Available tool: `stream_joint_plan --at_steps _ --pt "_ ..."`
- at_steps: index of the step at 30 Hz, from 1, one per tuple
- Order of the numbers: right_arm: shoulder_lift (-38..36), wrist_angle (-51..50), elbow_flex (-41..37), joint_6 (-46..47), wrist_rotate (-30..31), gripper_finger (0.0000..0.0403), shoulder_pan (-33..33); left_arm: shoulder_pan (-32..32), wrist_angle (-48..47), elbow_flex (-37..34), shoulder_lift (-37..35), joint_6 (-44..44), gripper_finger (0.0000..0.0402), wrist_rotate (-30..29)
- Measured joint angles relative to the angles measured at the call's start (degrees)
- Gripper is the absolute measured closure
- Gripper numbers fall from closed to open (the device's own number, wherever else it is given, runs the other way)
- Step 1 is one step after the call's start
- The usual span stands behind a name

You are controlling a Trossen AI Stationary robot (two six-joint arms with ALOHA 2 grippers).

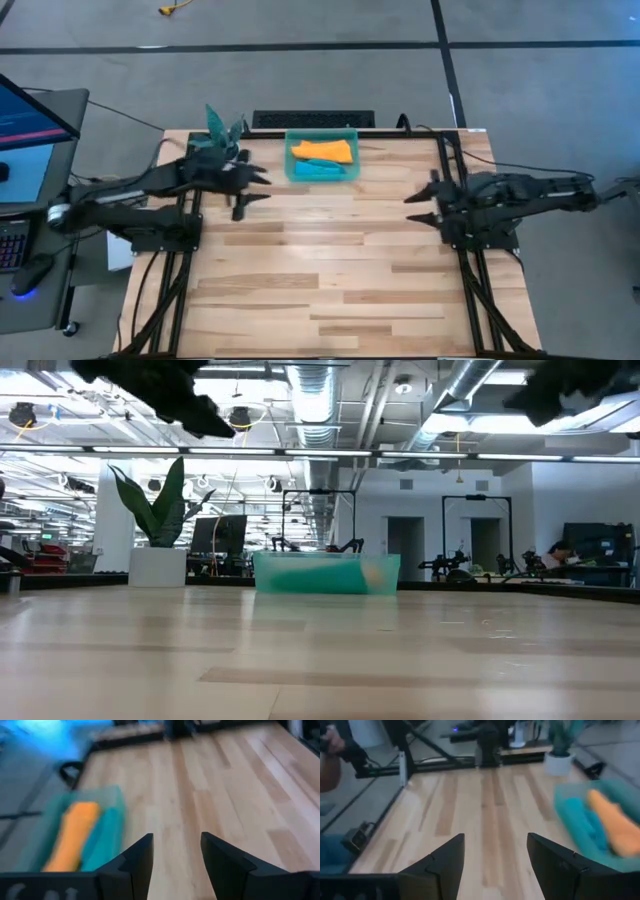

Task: Roll microfiber towels into tight, uniform cylinder then place into a basket
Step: Return to Home Position

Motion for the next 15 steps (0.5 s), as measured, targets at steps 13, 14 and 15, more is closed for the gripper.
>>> stream_joint_plan --at_steps 13,14,15 --pt "-28.20 23.23 -25.24 -5.18 6.46 0.0165 2.02 0.39 8.67 -31.19 -45.85 -17.57 0.0244 -5.79" --pt "-27.74 28.31 -27.87 -5.54 6.56 0.0165 2.00 0.46 10.35 -33.38 -48.96 -18.91 0.0244 -5.86" --pt "-28.08 31.90 -30.87 -6.12 6.57 0.0165 1.91 0.42 10.67 -35.77 -51.81 -20.18 0.0244 -6.06"
